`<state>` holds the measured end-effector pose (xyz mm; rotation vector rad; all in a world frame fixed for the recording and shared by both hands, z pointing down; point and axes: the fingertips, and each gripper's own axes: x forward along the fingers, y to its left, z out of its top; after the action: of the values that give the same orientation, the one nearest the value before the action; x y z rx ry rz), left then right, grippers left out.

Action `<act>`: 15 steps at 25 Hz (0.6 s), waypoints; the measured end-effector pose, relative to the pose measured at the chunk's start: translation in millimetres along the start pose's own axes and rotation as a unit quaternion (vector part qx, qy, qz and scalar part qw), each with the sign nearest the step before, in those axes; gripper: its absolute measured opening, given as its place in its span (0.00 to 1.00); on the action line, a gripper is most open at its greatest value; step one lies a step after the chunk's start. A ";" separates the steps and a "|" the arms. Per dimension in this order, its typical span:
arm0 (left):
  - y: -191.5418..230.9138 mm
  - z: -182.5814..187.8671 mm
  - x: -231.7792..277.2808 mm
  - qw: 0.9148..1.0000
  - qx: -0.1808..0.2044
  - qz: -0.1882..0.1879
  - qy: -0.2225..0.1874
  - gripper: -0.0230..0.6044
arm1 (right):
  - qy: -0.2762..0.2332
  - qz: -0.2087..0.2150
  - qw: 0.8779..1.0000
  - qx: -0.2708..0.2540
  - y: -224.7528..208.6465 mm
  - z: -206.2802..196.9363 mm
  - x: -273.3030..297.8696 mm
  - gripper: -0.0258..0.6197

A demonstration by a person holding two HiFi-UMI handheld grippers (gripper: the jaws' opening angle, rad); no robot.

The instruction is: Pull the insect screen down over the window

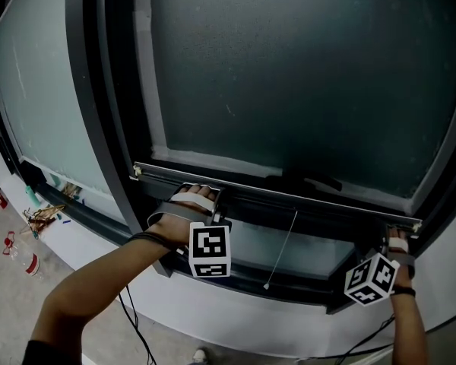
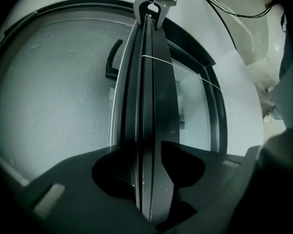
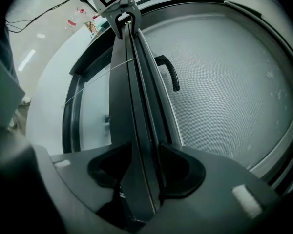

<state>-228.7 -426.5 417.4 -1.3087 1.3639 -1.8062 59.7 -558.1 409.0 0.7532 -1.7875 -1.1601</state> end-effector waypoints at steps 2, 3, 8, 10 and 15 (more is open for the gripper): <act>0.8 0.3 -1.2 1.000 0.001 0.004 -0.003 0.33 | -0.006 -0.001 1.000 0.009 -1.6 0.2 -1.9 0.34; 0.4 0.7 -2.3 1.000 0.000 0.007 -0.005 0.33 | -0.010 -0.001 1.000 0.016 -2.2 0.3 -3.5 0.34; 3.4 3.5 -13.7 0.998 -0.048 0.027 -0.006 0.33 | -0.035 -0.009 0.997 0.070 -13.4 -2.0 -18.5 0.34; 6.5 9.1 -24.6 0.996 -0.087 0.027 -0.011 0.32 | -0.046 -0.007 0.994 0.098 -17.1 -4.0 -28.9 0.33; 16.3 34.5 -70.5 0.973 -0.220 0.032 -0.055 0.22 | -0.071 0.026 0.983 0.168 -2.1 3.6 -61.8 0.21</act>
<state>-171.6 -388.0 376.3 -1.5366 1.7868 -1.4109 84.6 -506.3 385.9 0.8285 -2.1414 -0.9070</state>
